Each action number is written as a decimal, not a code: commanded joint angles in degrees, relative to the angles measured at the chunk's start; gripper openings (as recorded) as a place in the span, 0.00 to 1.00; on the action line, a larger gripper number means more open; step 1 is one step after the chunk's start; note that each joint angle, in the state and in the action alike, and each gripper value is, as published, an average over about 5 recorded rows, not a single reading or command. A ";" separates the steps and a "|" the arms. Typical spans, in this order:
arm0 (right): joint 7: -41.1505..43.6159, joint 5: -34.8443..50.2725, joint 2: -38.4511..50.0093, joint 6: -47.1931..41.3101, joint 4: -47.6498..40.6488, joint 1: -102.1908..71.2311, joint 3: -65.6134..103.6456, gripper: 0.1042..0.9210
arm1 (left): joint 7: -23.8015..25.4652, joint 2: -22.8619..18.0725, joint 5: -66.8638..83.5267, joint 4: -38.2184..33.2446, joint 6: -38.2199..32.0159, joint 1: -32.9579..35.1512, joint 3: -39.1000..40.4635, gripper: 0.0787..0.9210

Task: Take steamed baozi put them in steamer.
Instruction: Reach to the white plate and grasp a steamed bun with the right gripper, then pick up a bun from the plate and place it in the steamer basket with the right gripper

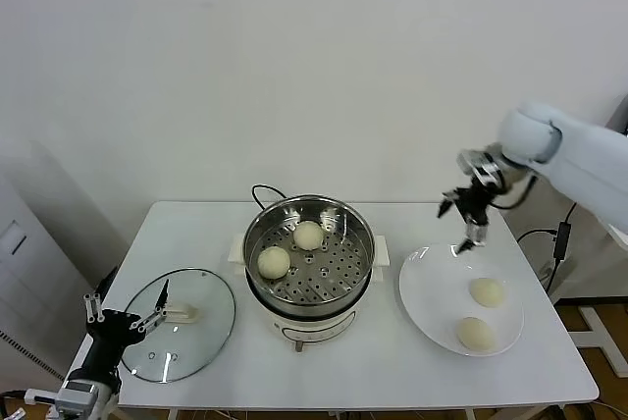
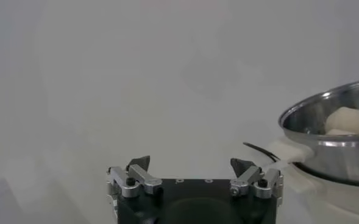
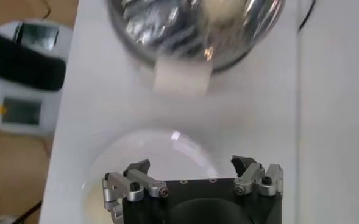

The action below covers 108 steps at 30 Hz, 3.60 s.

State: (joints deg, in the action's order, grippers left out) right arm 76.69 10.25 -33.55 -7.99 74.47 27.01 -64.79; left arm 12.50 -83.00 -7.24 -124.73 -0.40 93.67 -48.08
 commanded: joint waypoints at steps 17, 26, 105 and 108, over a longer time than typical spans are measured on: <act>0.51 -15.59 3.04 6.22 -1.98 -29.14 16.61 0.88 | 0.11 -0.92 -0.71 -0.25 -0.33 1.37 -0.13 0.88; -0.40 -14.91 -0.66 5.82 -4.41 -29.60 16.00 0.88 | 0.20 -0.83 -0.61 0.29 -0.87 1.94 -0.68 0.88; -5.02 -28.68 -30.76 40.49 16.93 -5.75 1.18 0.36 | 0.03 -2.60 0.44 -0.82 -0.20 0.28 -1.56 0.88; -5.05 -28.53 -30.37 40.70 16.87 -5.56 1.19 0.39 | 0.05 -2.81 0.44 -0.84 -0.25 0.27 -1.52 0.88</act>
State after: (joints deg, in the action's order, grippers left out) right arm 71.90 -16.66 -63.89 30.16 89.34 22.93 -63.80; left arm 12.51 -85.73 -6.81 -125.61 -0.60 93.94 -49.63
